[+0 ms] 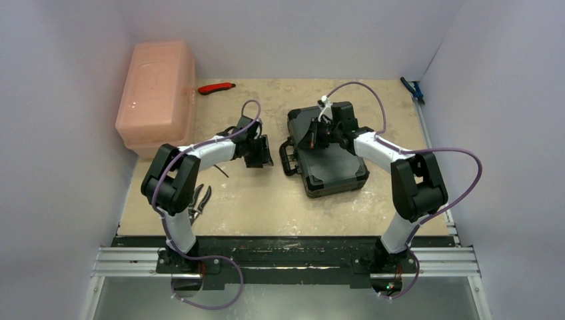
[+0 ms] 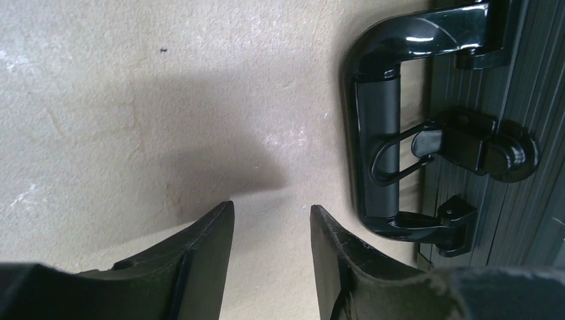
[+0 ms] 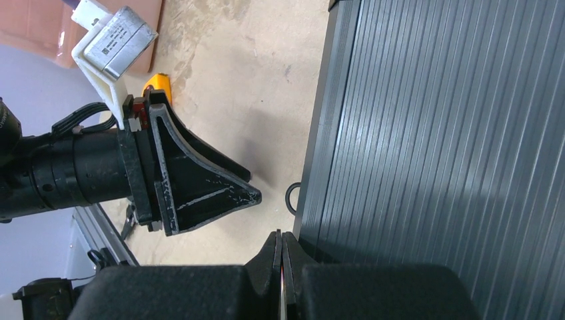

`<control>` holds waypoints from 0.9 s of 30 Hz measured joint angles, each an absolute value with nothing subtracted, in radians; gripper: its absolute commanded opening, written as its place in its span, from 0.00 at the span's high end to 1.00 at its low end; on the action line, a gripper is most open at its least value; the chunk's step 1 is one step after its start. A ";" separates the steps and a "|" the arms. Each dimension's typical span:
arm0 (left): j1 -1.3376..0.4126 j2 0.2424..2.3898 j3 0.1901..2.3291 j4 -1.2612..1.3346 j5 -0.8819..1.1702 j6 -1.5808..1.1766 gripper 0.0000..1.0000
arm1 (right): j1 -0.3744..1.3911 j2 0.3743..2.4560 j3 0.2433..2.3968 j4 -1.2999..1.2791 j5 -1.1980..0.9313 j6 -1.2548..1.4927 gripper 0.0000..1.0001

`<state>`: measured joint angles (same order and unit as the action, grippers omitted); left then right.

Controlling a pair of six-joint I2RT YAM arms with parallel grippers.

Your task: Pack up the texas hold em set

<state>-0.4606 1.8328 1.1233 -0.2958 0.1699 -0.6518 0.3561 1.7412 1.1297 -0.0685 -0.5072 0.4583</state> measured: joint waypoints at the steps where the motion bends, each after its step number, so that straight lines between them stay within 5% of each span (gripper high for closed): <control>1: -0.461 1.836 1.126 -0.294 0.173 -0.654 0.57 | 0.356 1.741 1.130 -0.068 -0.507 0.458 1.00; 27: -0.498 1.953 1.237 -0.252 0.255 -0.696 0.71 | 0.356 1.741 1.128 -0.066 -0.507 0.458 1.00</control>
